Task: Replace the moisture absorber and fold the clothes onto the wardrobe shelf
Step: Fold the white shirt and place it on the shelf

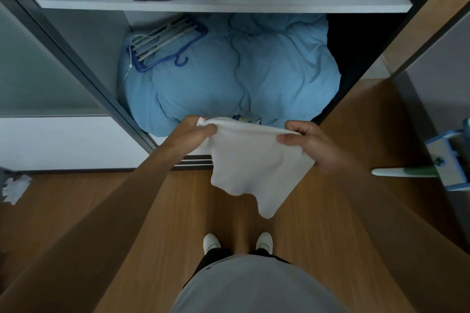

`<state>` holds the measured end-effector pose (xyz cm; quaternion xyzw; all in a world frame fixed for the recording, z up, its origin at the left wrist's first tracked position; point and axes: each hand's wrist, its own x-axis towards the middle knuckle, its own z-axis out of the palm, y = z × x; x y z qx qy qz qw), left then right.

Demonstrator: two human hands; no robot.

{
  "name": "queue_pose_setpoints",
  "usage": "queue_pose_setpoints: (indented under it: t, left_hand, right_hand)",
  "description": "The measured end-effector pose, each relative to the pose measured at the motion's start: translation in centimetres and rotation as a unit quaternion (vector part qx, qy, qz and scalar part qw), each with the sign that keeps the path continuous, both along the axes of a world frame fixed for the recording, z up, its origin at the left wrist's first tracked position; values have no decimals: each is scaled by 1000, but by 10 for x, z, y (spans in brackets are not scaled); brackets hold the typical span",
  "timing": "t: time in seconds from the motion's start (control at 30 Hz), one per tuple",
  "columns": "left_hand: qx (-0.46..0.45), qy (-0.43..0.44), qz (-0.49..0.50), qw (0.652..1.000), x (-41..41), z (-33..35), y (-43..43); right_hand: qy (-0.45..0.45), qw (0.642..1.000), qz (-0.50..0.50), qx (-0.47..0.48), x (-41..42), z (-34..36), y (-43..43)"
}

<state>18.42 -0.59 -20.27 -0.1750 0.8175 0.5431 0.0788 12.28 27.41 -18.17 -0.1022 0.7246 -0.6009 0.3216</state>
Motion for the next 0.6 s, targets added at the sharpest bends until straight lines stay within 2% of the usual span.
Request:
queue_pose_setpoints:
  t: [0.1, 0.17, 0.23, 0.3, 0.37, 0.47, 0.53, 0.6]
  left_hand:
    - [124, -20, 34, 991, -1, 3, 2]
    - [210, -1, 60, 976, -4, 7, 9]
    - [262, 15, 90, 961, -8, 7, 13]
    - [315, 10, 116, 942, -8, 6, 15]
    - [369, -19, 139, 919, -9, 2, 14]
    - [419, -82, 153, 891, -7, 4, 10]
    - [439, -103, 119, 885, -3, 0, 3]
    - [424, -143, 58, 892, 9, -11, 2]
  right_hand:
    - [-56, 996, -56, -52, -9, 9, 4]
    - [-134, 973, -112, -148, -12, 5, 11]
    - [-194, 953, -129, -195, -3, -4, 14]
    - [-224, 955, -104, -164, 15, -18, 11]
    - [-209, 971, -61, -101, 31, -29, 6]
    - [-141, 981, -117, -63, 36, -30, -4]
    - [-136, 977, -146, -69, 34, -22, -11]
    - [-144, 976, -153, -50, 32, -16, -11]
